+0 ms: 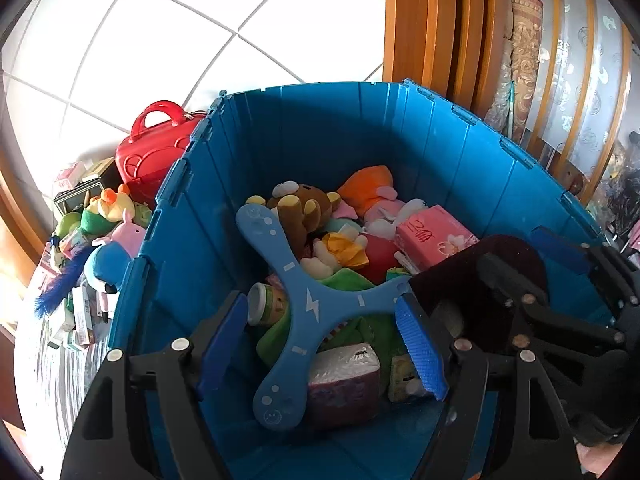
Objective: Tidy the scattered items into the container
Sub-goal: 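Open left gripper releasing the bottle while right releases tape into crate, then withdraw both grippers from the crate back toward the table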
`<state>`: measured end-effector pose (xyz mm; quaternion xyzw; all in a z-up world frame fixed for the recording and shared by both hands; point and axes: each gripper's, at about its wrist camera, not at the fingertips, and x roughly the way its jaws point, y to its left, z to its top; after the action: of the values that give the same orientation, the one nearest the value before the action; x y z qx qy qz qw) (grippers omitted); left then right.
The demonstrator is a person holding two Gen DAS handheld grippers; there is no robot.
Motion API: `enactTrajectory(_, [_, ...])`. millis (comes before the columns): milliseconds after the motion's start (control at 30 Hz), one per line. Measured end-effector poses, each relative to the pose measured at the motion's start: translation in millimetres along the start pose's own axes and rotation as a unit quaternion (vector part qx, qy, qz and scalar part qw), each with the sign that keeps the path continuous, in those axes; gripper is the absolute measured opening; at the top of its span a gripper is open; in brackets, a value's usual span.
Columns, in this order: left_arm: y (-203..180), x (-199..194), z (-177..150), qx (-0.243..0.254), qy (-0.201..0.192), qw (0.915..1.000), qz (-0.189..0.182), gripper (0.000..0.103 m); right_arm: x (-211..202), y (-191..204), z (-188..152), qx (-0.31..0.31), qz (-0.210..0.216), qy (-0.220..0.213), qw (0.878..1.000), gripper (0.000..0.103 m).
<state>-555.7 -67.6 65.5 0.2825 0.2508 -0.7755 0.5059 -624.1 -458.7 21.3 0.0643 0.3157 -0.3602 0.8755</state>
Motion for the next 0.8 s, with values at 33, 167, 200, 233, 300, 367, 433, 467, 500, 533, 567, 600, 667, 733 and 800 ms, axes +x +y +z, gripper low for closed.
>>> enactTrajectory(33, [0, -1, -1, -0.001, -0.002, 1.0000, 0.000, 0.076, -2, -1, 0, 0.000, -0.002, -0.002, 1.000, 0.065])
enactTrajectory(167, [-1, -13, -6, 0.002, -0.020, 0.9998, 0.001, 0.076, -14, -5, -3, 0.002, -0.006, -0.010, 1.000, 0.066])
enactTrajectory(200, [-1, -16, -7, 0.002, -0.026, 0.9997, 0.001, 0.076, -17, -6, -4, 0.003, -0.008, -0.012, 1.000, 0.069])
enactTrajectory(233, [-2, -20, -8, 0.002, -0.031, 0.9995, 0.001, 0.076, -20, -8, -6, 0.005, -0.009, -0.014, 1.000, 0.071])
enactTrajectory(300, [-2, -27, -11, 0.002, -0.041, 0.9991, 0.003, 0.076, -29, -10, -9, 0.007, -0.013, -0.023, 1.000, 0.087])
enactTrajectory(367, [-3, -36, -15, 0.003, -0.056, 0.9984, 0.001, 0.076, -39, -13, -13, 0.007, -0.015, -0.034, 0.999, 0.089])
enactTrajectory(433, [-3, -46, -19, 0.002, -0.068, 0.9977, 0.000, 0.077, -47, -16, -16, 0.008, -0.015, -0.040, 0.999, 0.090])
enactTrajectory(467, [-4, -51, -21, 0.002, -0.074, 0.9973, -0.001, 0.077, -52, -18, -17, 0.008, -0.017, -0.044, 0.999, 0.092])
enactTrajectory(500, [-4, -55, -23, 0.002, -0.079, 0.9969, -0.002, 0.078, -56, -19, -19, 0.008, -0.019, -0.047, 0.999, 0.094])
enactTrajectory(533, [-5, -59, -25, 0.003, -0.083, 0.9966, -0.003, 0.079, -60, -20, -20, 0.007, -0.021, -0.051, 0.998, 0.094])
enactTrajectory(567, [-5, -62, -27, 0.003, -0.087, 0.9962, -0.004, 0.079, -65, -22, -21, 0.007, -0.023, -0.055, 0.998, 0.097])
enactTrajectory(600, [-5, -66, -29, 0.003, -0.089, 0.9960, -0.004, 0.079, -68, -24, -22, 0.008, -0.024, -0.057, 0.998, 0.103])
enactTrajectory(667, [-5, -71, -33, -0.001, -0.092, 0.9958, -0.006, 0.079, -75, -27, -24, 0.011, -0.022, -0.063, 0.998, 0.103])
enactTrajectory(733, [-4, -76, -36, -0.005, -0.095, 0.9955, -0.004, 0.079, -81, -30, -26, 0.014, -0.020, -0.068, 0.997, 0.103])
enactTrajectory(800, [-2, -82, -38, -0.007, -0.101, 0.9949, 0.002, 0.079, -85, -32, -26, 0.017, -0.015, -0.074, 0.997, 0.103])
